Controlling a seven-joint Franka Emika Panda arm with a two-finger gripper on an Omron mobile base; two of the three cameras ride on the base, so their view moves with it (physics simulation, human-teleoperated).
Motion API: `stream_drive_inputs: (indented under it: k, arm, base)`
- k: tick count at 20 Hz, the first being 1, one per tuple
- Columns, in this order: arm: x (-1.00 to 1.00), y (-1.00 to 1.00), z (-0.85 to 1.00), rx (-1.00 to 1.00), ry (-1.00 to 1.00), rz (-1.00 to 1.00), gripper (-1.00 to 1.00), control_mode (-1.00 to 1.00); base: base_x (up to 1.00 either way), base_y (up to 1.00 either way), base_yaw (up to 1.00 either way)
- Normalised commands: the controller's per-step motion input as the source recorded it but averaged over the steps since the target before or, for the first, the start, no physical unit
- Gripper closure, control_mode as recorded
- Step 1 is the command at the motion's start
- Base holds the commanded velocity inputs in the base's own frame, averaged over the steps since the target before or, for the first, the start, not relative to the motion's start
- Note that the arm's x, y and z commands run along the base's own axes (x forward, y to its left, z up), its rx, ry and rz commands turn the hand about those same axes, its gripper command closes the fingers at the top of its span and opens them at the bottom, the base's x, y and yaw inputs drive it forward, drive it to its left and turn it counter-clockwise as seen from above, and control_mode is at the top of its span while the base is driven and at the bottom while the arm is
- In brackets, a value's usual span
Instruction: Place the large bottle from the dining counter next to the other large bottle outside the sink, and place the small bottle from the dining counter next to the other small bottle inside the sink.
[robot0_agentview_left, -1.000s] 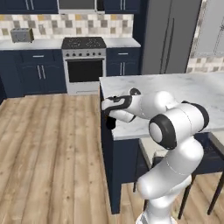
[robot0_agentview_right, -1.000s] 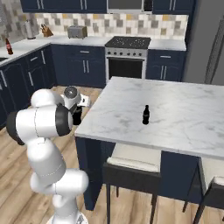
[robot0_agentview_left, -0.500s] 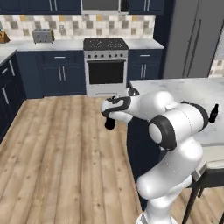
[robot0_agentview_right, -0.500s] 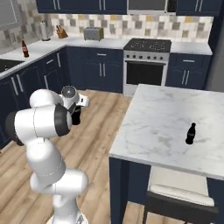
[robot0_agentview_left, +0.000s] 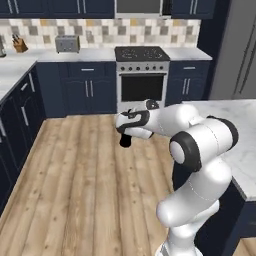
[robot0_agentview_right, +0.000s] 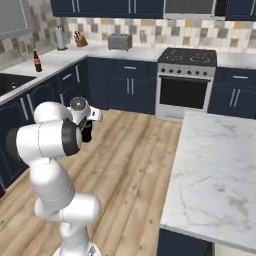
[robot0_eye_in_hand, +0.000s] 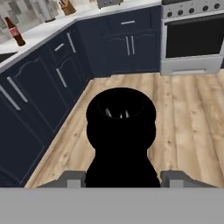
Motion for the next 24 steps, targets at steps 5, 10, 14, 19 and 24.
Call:
stream_drive_inputs:
  k: [5,10,14,19,24]
  arm:
    - [0.00,0.00,0.00,0.00,0.00,0.00,1.00,1.00]
    - [0.00,0.00,0.00,0.00,0.00,0.00,1.00,1.00]
    - [0.00,0.00,0.00,0.00,0.00,0.00,1.00,1.00]
    - [0.00,0.00,0.00,0.00,0.00,0.00,1.00,1.00]
    - [0.00,0.00,0.00,0.00,0.00,0.00,1.00,1.00]
  base:
    - [0.89,0.33,0.12]
    - [0.88,0.25,0.20]
    - [0.90,0.24,0.27]
    - [0.92,0.18,0.32]
    - [0.90,0.12,0.31]
